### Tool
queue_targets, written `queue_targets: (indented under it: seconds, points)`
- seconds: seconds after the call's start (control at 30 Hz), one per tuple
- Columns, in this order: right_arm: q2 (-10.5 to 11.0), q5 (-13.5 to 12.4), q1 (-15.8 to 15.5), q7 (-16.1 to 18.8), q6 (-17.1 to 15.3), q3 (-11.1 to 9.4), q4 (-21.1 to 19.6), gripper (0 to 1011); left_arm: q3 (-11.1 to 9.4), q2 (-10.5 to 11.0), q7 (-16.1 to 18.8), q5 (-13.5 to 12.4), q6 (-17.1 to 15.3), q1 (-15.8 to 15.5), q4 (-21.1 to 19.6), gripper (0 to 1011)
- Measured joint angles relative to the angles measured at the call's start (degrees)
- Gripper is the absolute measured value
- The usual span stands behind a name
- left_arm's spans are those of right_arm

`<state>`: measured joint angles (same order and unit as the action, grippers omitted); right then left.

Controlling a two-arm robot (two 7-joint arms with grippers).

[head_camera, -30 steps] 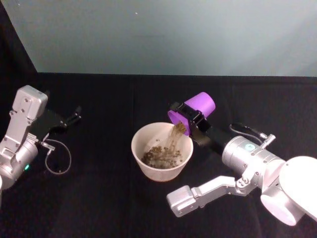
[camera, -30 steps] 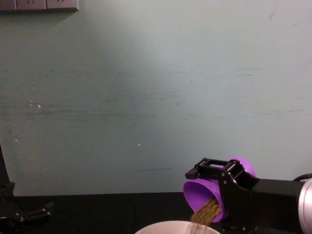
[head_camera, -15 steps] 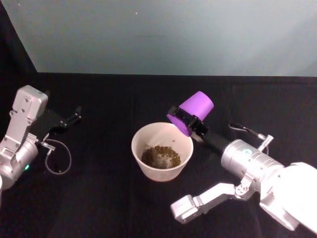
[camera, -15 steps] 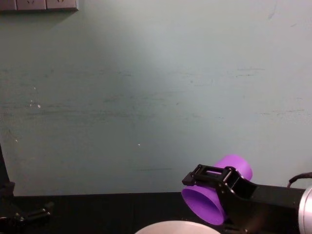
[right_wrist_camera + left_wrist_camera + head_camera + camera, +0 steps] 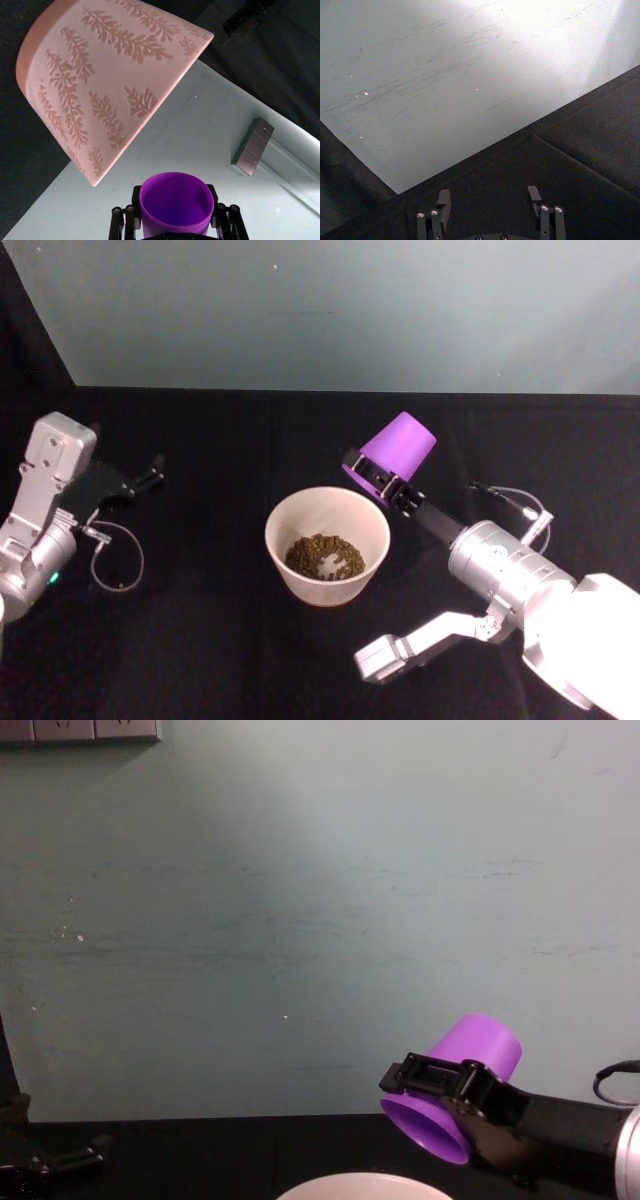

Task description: Pick up the cup and pour the mung beans from the cup into the bowl.

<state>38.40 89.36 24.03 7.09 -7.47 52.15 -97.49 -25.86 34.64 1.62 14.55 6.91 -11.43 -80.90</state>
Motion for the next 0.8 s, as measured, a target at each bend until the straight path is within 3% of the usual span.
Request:
queue_targets:
  seconds: [0.13, 0.27, 0.3, 0.4, 0.63, 0.67, 0.7, 0.73, 0.8]
  points:
    - [0.04, -0.87, -0.3, -0.77, -0.29, -0.44, 0.03, 749, 0.0, 0.0, 0.0, 0.0, 0.0, 0.0, 0.0, 1000]
    - [-0.11, -5.23, -1.6, -3.03, -0.44, -2.67, -0.14, 750, 0.0, 0.0, 0.0, 0.0, 0.0, 0.0, 0.0, 1000]
    - [-0.11, -5.23, -1.6, -3.03, -0.44, -2.67, -0.14, 749, 0.0, 0.0, 0.0, 0.0, 0.0, 0.0, 0.0, 1000]
    - [-0.46, -9.36, -2.71, -4.68, 0.13, -4.7, -0.47, 749, -0.01, 0.0, 0.0, 0.0, 0.0, 0.0, 0.0, 1000]
    - [-1.62, -20.9, -5.32, -6.52, 2.99, -10.04, -1.46, 749, 0.0, 0.0, 0.0, 0.0, 0.0, 0.0, 0.0, 1000]
    - [-2.16, -24.72, -6.17, -6.46, 3.61, -11.69, -1.79, 749, 0.0, 0.0, 0.0, 0.0, 0.0, 0.0, 0.0, 1000]
    - [-2.42, -26.62, -6.57, -6.36, 3.87, -12.48, -1.95, 749, 0.0, 0.0, 0.0, 0.0, 0.0, 0.0, 0.0, 1000]
    - [-3.05, -30.93, -7.5, -5.93, 4.51, -14.39, -2.28, 749, 0.0, 0.0, 0.0, 0.0, 0.0, 0.0, 0.0, 1000]
    - [-3.76, -34.95, -8.31, -5.41, 5.07, -16.25, -2.56, 749, 0.0, 0.0, 0.0, 0.0, 0.0, 0.0, 0.0, 1000]
